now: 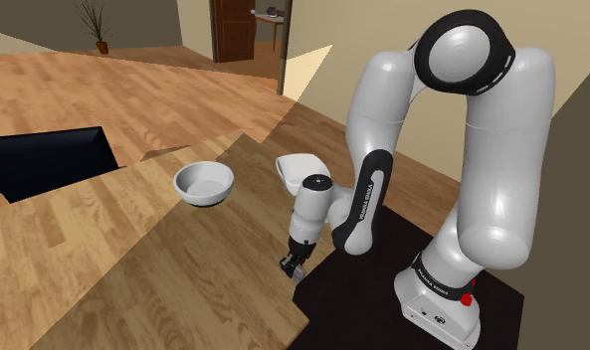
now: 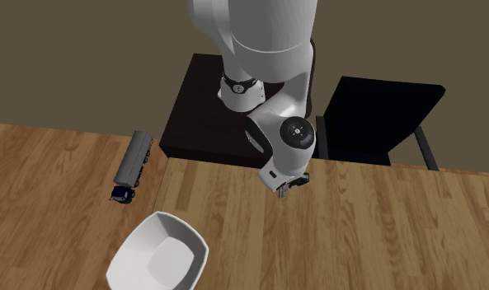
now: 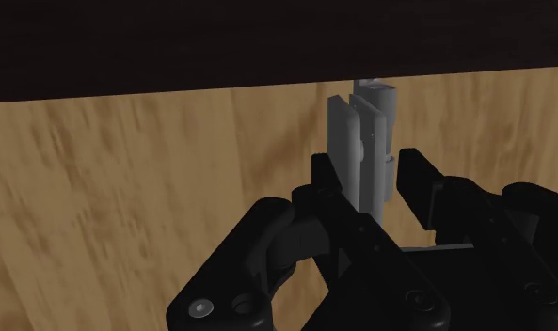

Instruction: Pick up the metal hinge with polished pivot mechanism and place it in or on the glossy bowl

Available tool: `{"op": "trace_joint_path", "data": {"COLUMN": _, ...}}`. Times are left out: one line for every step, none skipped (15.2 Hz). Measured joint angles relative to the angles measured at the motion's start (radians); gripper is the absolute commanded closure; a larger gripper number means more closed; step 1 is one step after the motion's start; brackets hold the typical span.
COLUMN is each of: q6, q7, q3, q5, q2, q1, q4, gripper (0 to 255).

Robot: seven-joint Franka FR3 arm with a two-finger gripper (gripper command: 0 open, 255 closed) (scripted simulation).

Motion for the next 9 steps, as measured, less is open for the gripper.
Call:
{"op": "trace_joint_path", "data": {"q6": 0.0, "q7": 0.0, "q3": 0.0, "q5": 0.0, "q2": -0.001, "q1": 0.0, "q4": 0.0, "gripper": 255}}
{"op": "trace_joint_path", "data": {"q6": 0.0, "q7": 0.0, "q3": 0.0, "q5": 0.0, "q2": -0.001, "q1": 0.0, "q4": 0.0, "gripper": 255}}
{"op": "trace_joint_path", "data": {"q6": 0.0, "q7": 0.0, "q3": 0.0, "q5": 0.0, "q2": -0.001, "q1": 0.0, "q4": 0.0, "gripper": 255}}
{"op": "trace_joint_path", "data": {"q6": 0.001, "q7": 0.0, "q3": 0.0, "q5": 0.0, "q2": -0.002, "q1": 0.0, "q4": 0.0, "gripper": 255}}
{"op": "trace_joint_path", "data": {"q6": 0.001, "q7": 0.0, "q3": 0.0, "q5": 0.0, "q2": -0.002, "q1": 0.0, "q4": 0.0, "gripper": 255}}
{"op": "trace_joint_path", "data": {"q6": 0.001, "q7": 0.0, "q3": 0.001, "q5": 0.0, "q2": -0.002, "q1": -0.001, "q4": 0.0, "gripper": 255}}
{"op": "trace_joint_path", "data": {"q6": 0.0, "q7": 0.0, "q3": 0.001, "q5": 0.0, "q2": -0.002, "q1": -0.002, "q4": 0.0, "gripper": 255}}
{"op": "trace_joint_path", "data": {"q6": -0.008, "q7": -0.002, "q3": 0.015, "q5": 0.002, "q2": -0.011, "q1": -0.015, "q4": -0.004, "gripper": 255}}
{"op": "trace_joint_path", "data": {"q6": -0.02, "q7": -0.005, "q3": 0.038, "q5": 0.004, "q2": -0.023, "q1": -0.037, "q4": -0.008, "gripper": 255}}
